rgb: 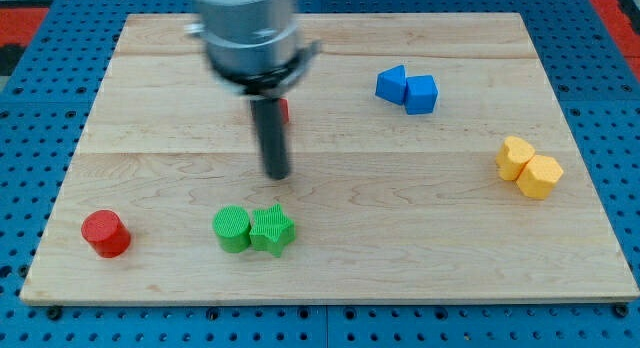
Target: Move the red star top right to the red circle
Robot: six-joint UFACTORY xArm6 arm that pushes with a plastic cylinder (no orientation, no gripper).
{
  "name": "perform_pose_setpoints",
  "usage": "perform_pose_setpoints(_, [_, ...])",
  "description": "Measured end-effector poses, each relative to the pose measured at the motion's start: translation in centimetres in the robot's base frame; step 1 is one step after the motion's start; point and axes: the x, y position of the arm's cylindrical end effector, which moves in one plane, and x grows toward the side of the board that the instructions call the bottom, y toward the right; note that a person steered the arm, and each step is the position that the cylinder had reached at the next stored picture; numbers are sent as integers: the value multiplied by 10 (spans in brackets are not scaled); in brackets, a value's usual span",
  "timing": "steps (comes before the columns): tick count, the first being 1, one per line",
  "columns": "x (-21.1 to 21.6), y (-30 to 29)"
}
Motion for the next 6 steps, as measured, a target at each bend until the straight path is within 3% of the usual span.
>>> perform_pose_setpoints(2, [-84,16])
perform_pose_setpoints(3, [-84,16])
perform_pose_setpoints(6, [-60,-121])
